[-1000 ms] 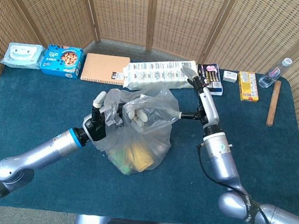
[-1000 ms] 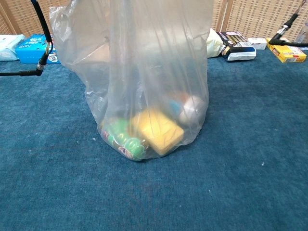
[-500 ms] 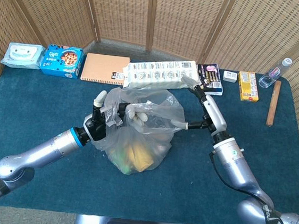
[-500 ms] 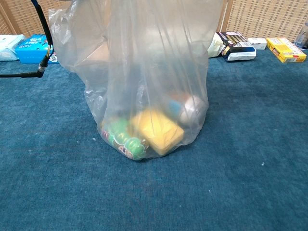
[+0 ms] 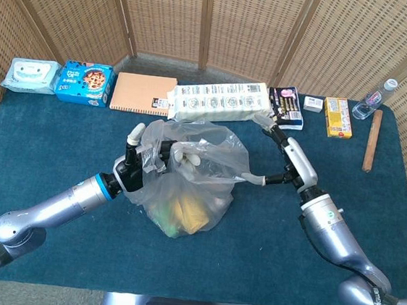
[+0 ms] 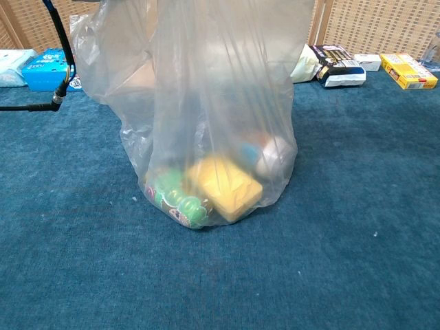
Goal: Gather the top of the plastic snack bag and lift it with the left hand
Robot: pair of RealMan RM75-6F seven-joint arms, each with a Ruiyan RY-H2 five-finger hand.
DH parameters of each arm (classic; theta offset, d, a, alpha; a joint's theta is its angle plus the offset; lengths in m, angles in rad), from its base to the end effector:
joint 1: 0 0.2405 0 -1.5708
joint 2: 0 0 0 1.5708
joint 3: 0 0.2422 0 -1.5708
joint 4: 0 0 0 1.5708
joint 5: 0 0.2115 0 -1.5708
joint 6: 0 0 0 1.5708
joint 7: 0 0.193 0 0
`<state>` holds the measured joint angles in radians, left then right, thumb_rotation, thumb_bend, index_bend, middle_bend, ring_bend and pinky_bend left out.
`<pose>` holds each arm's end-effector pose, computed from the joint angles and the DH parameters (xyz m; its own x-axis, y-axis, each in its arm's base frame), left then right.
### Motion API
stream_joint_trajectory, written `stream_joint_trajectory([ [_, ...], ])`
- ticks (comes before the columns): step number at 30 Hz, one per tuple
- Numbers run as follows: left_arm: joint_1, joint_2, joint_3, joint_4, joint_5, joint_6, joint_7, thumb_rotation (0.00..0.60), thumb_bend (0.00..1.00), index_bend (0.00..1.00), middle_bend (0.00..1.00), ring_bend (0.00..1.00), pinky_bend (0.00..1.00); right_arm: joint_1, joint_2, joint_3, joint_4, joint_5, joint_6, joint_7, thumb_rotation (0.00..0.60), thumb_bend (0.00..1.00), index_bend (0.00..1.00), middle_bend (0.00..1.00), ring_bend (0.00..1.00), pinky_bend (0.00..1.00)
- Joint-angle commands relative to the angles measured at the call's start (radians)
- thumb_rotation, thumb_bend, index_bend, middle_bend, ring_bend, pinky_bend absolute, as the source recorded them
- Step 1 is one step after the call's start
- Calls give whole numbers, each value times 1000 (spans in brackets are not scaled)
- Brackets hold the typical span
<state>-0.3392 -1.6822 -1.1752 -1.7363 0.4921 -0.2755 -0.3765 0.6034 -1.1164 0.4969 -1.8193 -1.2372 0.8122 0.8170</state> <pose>0.0098 0.3623 0.0560 -0.7057 0.6887 -0.1666 0.1914 0.4117 0.8910 -0.0769 -0.3940 0.1134 -0.5437 -0.4360 0.7171 -0.7479 -0.1359 -0.6497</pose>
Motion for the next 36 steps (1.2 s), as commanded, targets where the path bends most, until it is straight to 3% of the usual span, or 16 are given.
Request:
stream_joint_trajectory([
  [1, 1, 0, -1, -3, -1, 5, -1, 0, 87, 519, 405, 402, 391, -6, 4, -8, 5, -7, 14, 7, 600, 13, 19, 84, 0, 43],
  [10, 11, 3, -13, -8, -16, -5, -12, 0, 88, 519, 406, 402, 392, -5, 19, -13, 42, -9, 16, 59, 600, 17, 20, 85, 0, 43],
  [23, 7, 8, 8, -18, -28, 26, -39, 0, 87, 519, 405, 407, 397, -17, 45, -34, 57, -59, 35, 149, 600, 19, 19, 85, 0, 42],
  [36, 9, 2, -7, -20, -103, -22, -125, 0, 87, 519, 423, 426, 423, -41, 42, -50, 84, -18, 100, 139, 600, 22, 19, 85, 0, 43],
])
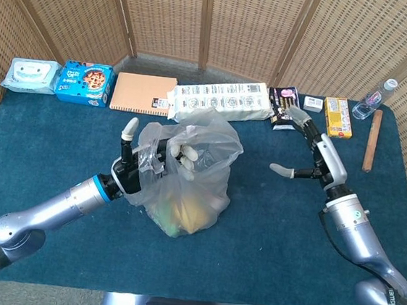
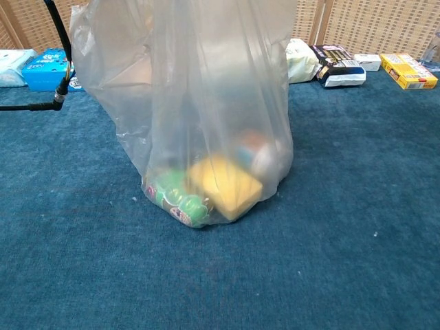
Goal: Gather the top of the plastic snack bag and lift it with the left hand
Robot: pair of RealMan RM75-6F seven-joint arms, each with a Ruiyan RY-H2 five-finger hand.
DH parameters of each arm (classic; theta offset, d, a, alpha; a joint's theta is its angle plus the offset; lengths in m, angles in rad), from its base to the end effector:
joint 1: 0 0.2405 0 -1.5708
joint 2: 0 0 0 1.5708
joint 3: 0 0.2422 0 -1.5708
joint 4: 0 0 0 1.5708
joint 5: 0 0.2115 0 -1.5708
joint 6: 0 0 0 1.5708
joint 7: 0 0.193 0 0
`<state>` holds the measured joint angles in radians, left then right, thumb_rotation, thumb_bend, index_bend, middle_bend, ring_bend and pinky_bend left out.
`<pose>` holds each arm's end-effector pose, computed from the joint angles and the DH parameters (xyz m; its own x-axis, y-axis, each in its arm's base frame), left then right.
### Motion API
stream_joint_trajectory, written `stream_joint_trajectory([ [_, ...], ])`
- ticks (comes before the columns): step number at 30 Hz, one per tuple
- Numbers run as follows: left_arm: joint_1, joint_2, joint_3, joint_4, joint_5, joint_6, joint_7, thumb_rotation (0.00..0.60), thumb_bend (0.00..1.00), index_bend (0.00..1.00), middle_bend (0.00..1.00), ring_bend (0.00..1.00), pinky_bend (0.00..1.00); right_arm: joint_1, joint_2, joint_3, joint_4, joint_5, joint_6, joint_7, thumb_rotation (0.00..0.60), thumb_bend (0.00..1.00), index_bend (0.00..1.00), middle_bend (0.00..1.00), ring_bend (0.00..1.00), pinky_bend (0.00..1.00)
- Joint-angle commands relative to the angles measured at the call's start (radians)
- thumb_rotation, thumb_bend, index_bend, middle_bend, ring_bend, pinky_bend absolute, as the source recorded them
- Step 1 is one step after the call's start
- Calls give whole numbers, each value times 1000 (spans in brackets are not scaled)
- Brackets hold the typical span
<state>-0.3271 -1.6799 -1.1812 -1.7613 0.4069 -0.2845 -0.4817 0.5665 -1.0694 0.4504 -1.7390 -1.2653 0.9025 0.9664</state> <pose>0.0160 0.3573 0.0644 -0.7059 0.6209 -0.3408 0.0429 0.5178 0.8544 -0.1200 -0.4028 0.1433 -0.6085 -0.3313 0.7211 -0.7293 -0.1248 -0.6727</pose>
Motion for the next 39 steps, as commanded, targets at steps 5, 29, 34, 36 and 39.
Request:
stream_joint_trajectory([
  [5, -14, -1, -10, 8, -72, -39, -80, 0, 90, 519, 449, 449, 449, -29, -27, -17, 8, 42, 66, -53, 600, 31, 19, 85, 0, 43],
  [29, -31, 10, -47, -32, -160, -61, -172, 0, 141, 519, 563, 579, 574, -58, -73, -28, 34, 78, 126, -110, 600, 42, 20, 85, 6, 43],
  [34, -50, 0, -50, -57, -161, -15, -180, 0, 245, 560, 611, 636, 639, -60, -80, -33, 45, 85, 130, -132, 600, 45, 21, 85, 13, 44],
  [36, -60, 2, -51, -69, -157, 15, -185, 0, 306, 596, 646, 679, 676, -62, -84, -34, 51, 87, 137, -146, 600, 53, 30, 87, 21, 44],
  [39, -80, 15, -54, -95, -143, 75, -193, 0, 358, 651, 694, 737, 724, -65, -96, -38, 68, 94, 158, -188, 600, 66, 64, 105, 39, 46],
])
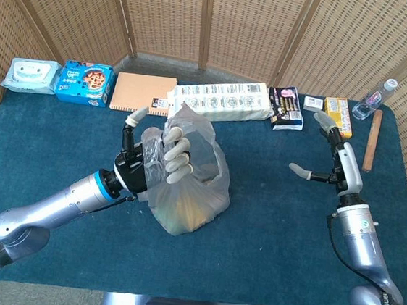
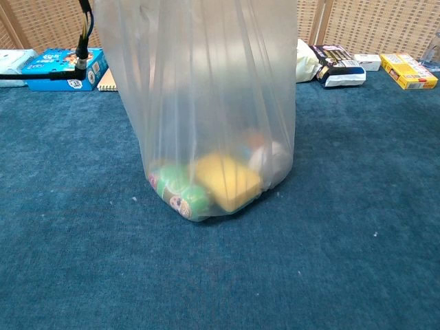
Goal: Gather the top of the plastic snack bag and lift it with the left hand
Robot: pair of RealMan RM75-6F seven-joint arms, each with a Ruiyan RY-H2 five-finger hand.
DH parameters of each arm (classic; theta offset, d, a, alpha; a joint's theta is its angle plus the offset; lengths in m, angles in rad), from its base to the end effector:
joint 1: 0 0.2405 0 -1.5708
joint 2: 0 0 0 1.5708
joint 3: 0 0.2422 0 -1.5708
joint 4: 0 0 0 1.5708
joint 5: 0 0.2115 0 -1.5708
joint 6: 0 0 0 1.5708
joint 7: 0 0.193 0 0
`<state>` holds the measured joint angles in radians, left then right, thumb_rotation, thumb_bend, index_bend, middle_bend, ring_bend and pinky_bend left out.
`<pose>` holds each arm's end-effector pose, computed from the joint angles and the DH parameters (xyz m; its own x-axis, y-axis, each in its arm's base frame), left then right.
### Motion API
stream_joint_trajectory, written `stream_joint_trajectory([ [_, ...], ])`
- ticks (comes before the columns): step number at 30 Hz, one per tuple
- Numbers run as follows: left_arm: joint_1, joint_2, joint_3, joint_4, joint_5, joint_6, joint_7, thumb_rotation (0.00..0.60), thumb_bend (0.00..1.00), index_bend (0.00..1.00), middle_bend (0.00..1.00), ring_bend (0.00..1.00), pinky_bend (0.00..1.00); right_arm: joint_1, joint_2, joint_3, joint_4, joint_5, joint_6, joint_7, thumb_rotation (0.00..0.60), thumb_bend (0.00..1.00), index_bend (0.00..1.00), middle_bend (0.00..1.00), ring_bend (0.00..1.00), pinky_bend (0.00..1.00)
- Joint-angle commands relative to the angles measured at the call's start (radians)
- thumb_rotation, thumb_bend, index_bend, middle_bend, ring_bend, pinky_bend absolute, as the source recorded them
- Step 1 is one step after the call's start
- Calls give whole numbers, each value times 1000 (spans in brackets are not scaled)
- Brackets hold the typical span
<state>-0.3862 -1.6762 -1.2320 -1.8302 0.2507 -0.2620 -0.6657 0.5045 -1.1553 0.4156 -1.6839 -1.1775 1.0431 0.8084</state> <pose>0.0579 0.3509 0.0960 -0.5924 0.5265 -0.6098 -0.1747 0.6549 0.7352 -0.1671 -0.3980 0.1440 -0.6014 -0.1464 0.7854 -0.7784 -0.1139 -0.6173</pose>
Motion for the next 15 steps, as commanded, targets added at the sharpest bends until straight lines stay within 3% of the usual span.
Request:
stream_joint_trajectory([
  [1, -27, 15, -4, -33, 18, 70, -12, 0, 367, 668, 707, 752, 733, -4, -14, -5, 17, 7, 23, -43, 600, 70, 73, 110, 43, 47],
  [8, -93, 57, -3, -76, 44, 192, -48, 5, 448, 808, 803, 834, 760, -15, -48, -17, 53, 11, 74, -123, 600, 119, 175, 204, 145, 105],
  [15, -160, 87, -20, -91, 61, 239, -89, 143, 476, 873, 852, 864, 784, -42, -86, -75, 110, -29, 136, -255, 600, 143, 272, 297, 243, 187],
])
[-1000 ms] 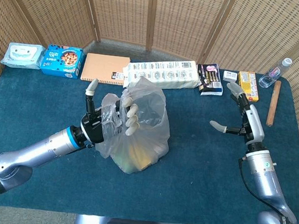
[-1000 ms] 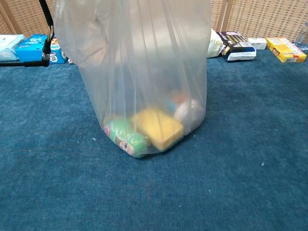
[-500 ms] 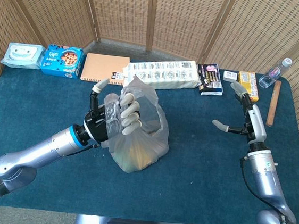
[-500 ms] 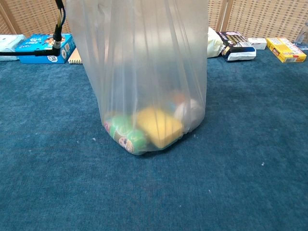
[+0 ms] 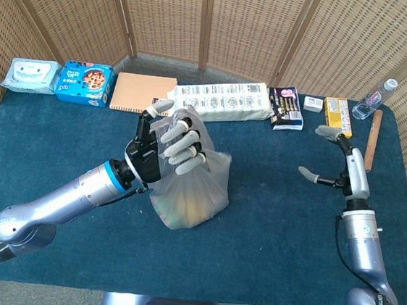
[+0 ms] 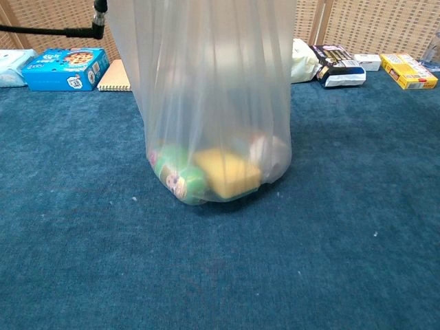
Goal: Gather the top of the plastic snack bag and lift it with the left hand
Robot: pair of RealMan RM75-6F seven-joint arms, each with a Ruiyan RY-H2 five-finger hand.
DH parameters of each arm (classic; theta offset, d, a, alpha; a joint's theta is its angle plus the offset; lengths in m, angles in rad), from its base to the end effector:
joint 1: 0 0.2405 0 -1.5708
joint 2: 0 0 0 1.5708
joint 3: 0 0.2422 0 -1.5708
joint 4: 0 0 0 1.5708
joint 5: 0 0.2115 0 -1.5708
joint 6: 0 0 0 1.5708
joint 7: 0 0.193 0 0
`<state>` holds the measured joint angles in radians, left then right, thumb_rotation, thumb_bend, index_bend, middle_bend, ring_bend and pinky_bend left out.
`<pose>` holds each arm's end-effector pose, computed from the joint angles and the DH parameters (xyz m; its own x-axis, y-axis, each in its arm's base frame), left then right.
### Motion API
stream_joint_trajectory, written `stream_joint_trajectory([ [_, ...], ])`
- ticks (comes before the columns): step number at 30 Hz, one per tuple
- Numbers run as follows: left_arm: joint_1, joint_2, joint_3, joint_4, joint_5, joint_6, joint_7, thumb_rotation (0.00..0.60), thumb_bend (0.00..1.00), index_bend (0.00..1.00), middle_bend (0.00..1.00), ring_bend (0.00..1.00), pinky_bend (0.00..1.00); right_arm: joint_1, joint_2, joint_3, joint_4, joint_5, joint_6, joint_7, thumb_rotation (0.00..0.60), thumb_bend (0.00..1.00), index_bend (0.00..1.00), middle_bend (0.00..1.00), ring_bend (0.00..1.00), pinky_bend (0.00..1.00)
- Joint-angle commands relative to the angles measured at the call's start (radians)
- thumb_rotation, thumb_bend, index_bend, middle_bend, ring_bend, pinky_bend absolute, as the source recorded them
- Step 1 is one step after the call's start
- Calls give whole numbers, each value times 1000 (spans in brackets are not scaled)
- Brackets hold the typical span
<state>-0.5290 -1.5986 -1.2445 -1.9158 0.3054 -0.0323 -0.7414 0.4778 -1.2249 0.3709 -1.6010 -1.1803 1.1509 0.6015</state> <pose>0.0975 0.3577 0.1147 -0.6279 0.5710 -0.5288 -0.1310 0.5922 0.7950 -0.1967 -0.3921 0.1419 -0.4280 -0.0226 0.9035 -0.8949 -0.1292 -0.4272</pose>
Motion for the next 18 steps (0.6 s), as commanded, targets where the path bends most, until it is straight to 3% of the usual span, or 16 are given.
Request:
stream_joint_trajectory([
  [1, -27, 15, -10, -6, 8, 16, -21, 157, 479, 880, 857, 867, 786, -19, -21, -38, 33, -36, 37, -61, 600, 143, 277, 299, 244, 187],
  [11, -132, 74, -50, -12, 17, 94, -83, 280, 488, 937, 917, 907, 802, -45, -36, -81, 64, -75, 40, -71, 600, 142, 296, 305, 245, 187],
  [18, -220, 148, -69, -12, 3, 182, -136, 285, 486, 942, 923, 912, 802, -67, -43, -99, 81, -86, 44, -56, 600, 142, 297, 305, 244, 187],
])
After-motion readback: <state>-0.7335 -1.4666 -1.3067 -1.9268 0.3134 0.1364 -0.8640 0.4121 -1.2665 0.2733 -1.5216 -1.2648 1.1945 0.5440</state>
